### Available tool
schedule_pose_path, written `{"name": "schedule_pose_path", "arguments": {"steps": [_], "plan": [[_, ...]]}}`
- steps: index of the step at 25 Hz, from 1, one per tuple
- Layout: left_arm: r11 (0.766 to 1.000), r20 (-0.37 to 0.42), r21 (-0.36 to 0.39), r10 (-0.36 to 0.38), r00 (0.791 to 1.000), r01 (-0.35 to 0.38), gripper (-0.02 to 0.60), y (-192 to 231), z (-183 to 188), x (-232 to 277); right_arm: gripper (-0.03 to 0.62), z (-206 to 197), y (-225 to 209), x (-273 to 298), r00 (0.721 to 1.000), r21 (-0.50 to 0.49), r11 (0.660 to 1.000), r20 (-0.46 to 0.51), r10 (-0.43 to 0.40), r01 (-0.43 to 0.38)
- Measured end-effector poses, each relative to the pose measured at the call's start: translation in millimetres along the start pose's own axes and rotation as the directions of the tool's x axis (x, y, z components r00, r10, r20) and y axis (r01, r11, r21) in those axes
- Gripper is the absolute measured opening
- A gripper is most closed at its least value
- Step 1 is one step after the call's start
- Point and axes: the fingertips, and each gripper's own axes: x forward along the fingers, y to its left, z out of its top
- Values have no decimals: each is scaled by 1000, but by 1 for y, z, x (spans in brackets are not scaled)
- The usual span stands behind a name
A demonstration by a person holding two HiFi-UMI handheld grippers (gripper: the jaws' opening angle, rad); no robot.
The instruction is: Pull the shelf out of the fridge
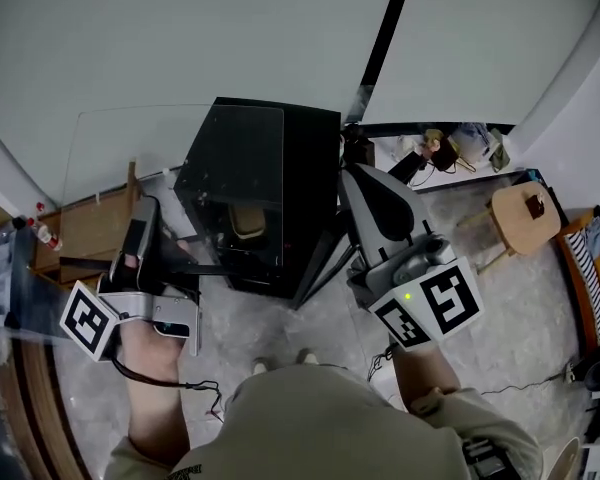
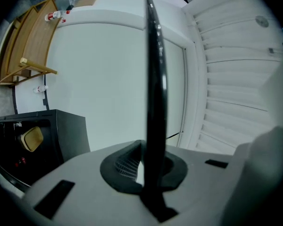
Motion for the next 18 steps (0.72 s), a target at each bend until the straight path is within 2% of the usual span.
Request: {"name": "schedule_pose_path", "arguments": {"steps": [4, 13, 18], "plan": [[999, 21, -25, 43, 999, -42, 11, 20, -4, 2, -3, -9, -9, 0, 1000, 13, 1000, -24, -5, 6], [987, -18, -56, 147, 989, -147, 11, 70, -25, -3, -3, -41, -14, -4, 995, 54, 998, -94, 24, -19], [980, -26, -99, 172, 985, -174, 11, 99, -35, -13, -3, -61, -19, -14, 991, 65, 998, -134, 18, -9]]}}
